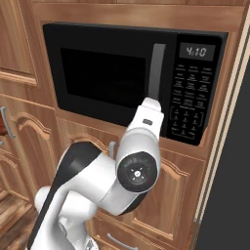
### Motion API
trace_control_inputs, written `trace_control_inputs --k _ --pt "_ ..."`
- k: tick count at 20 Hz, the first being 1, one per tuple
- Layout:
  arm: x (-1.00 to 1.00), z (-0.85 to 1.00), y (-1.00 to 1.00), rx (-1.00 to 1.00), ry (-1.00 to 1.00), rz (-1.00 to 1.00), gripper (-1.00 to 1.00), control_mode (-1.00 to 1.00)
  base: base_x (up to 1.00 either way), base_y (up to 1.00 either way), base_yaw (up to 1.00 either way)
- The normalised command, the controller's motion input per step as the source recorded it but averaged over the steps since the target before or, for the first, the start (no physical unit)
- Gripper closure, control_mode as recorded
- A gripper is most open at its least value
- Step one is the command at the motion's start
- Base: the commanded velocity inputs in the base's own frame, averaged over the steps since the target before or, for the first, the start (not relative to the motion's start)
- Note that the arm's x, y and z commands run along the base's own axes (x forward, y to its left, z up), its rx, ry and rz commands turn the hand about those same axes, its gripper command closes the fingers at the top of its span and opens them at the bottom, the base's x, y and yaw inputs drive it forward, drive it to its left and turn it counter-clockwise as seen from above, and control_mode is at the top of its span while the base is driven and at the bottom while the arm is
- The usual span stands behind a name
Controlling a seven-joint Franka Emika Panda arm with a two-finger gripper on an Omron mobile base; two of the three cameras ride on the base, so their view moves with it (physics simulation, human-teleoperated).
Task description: Place the tupperware containing the fish and squash meal in the microwave. Close the microwave door and press the start button to reheat the meal.
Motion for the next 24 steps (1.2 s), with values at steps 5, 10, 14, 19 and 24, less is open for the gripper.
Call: trace_control_inputs --k 5,10,14,19,24 --pt "0.0 -0.17 -0.15 0.0 0.0 0.0 1.0 -1.0 0.0 0.0 0.0" --pt "0.0 -0.17 -0.1 0.0 0.0 0.04 1.0 -1.0 0.0 0.0 0.0" --pt "0.08 -0.21 -0.02 0.0 0.0 0.06 1.0 -1.0 0.0 0.0 0.0" --pt "0.18 -0.18 -0.01 0.0 0.0 0.05 1.0 -1.0 0.0 0.0 0.0" --pt "0.22 -0.11 -0.08 0.0 0.0 0.03 1.0 -1.0 0.0 0.0 0.0"
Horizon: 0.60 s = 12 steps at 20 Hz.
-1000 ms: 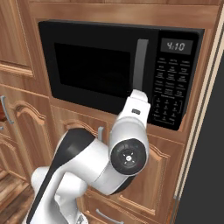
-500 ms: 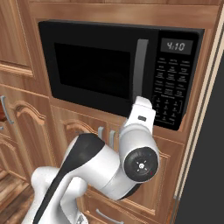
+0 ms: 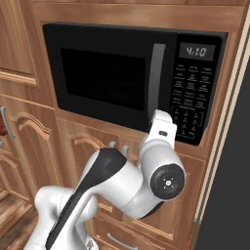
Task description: Place the tupperware containing the fish and squash meal in the microwave. Close the microwave door and press the start button to reheat the meal.
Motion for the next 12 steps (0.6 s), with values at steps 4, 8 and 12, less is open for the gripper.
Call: trace_control_inputs --k 4,8,12 --pt "0.26 -0.08 -0.1 0.0 0.0 0.02 1.0 -1.0 0.0 0.0 0.0" --pt "0.26 -0.06 -0.13 0.0 0.0 0.01 1.0 -1.0 0.0 0.0 0.0" --pt "0.26 -0.04 -0.16 0.0 0.0 0.0 1.0 -1.0 0.0 0.0 0.0"
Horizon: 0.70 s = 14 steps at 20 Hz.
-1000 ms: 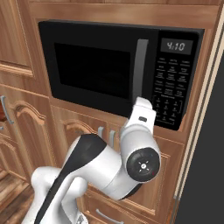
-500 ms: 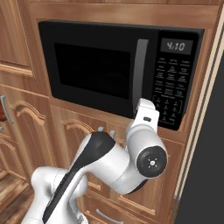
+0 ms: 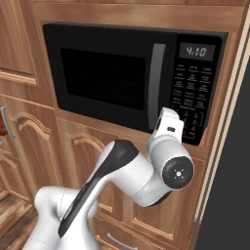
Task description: Place the tupperware containing the fish and squash meal in the microwave. Close the microwave door and press the start button to reheat the meal.
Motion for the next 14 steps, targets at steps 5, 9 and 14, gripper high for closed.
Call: trace_control_inputs --k 5,9,14 --pt "0.26 -0.08 -0.14 0.0 0.0 0.0 1.0 -1.0 0.0 0.0 0.0" --pt "0.27 -0.16 -0.11 0.0 0.0 0.0 1.0 -1.0 0.0 0.0 0.0" --pt "0.26 -0.19 -0.09 0.0 0.0 0.0 1.0 -1.0 0.0 0.0 0.0"
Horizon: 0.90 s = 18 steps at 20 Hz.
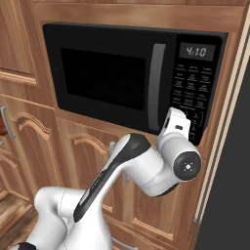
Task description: Place the tupperware containing the fish and squash meal in the microwave. Close the microwave door and press the start button to reheat the meal.
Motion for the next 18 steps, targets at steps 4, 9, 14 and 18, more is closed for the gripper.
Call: trace_control_inputs --k 4,9,14,18 --pt "0.25 -0.14 -0.12 0.0 0.0 0.0 1.0 -1.0 0.0 0.0 0.0" --pt "0.23 -0.1 -0.14 0.0 0.0 0.0 1.0 -1.0 0.0 0.0 0.0" --pt "0.22 -0.1 -0.14 0.0 0.0 0.0 1.0 -1.0 0.0 0.0 0.0" --pt "0.23 -0.12 -0.13 0.0 0.0 0.0 1.0 -1.0 0.0 0.0 0.0"
